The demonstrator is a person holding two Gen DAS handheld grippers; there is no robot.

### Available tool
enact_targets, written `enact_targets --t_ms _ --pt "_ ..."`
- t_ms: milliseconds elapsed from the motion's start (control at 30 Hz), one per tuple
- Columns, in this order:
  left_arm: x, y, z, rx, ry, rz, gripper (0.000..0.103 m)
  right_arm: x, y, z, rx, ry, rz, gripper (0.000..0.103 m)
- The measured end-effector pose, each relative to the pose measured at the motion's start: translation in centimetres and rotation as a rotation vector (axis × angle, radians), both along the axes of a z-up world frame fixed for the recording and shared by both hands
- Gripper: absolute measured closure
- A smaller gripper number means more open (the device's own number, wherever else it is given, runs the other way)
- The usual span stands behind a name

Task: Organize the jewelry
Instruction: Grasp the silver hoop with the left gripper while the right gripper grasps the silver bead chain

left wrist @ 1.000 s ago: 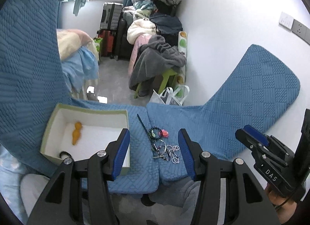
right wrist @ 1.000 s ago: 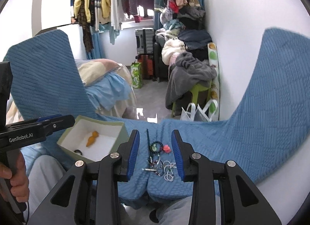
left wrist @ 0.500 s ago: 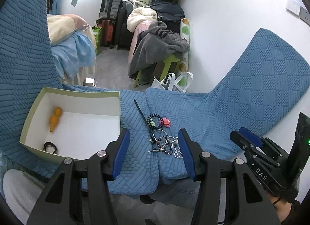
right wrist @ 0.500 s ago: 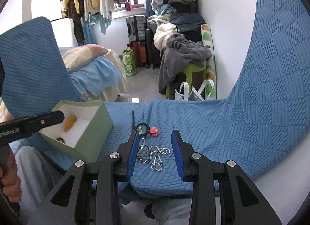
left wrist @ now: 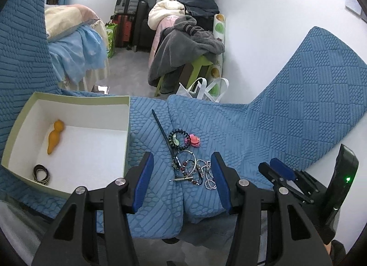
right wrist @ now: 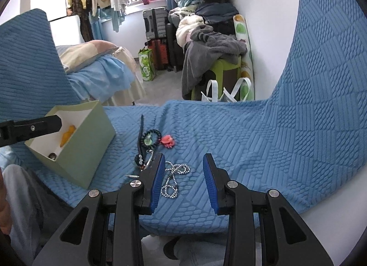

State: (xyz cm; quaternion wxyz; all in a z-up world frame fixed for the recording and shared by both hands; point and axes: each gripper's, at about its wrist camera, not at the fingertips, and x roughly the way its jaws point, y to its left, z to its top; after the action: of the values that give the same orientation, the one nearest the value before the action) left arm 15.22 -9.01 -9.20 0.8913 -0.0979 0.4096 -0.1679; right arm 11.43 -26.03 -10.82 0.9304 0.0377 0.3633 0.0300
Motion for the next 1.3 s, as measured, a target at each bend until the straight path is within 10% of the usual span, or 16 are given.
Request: enact_targets --t_ms 733,1133,1300 --pt "4.4 -3.8 -8.3 -0.015 0.186 -0.086 0.078 6.5 -0.2 -8.7 0.106 0.200 0.134 0.066" --pt "5.1 -3.3 -9.2 -0.068 0.211 -0.072 0.078 7.6 4.8 -10.9 -0.103 0.206 0.266 0.050" --pt "5.0 -3.4 -9.2 -0.067 0.211 -0.078 0.078 8.0 3.6 -10.9 -0.048 0.230 0.224 0.094"
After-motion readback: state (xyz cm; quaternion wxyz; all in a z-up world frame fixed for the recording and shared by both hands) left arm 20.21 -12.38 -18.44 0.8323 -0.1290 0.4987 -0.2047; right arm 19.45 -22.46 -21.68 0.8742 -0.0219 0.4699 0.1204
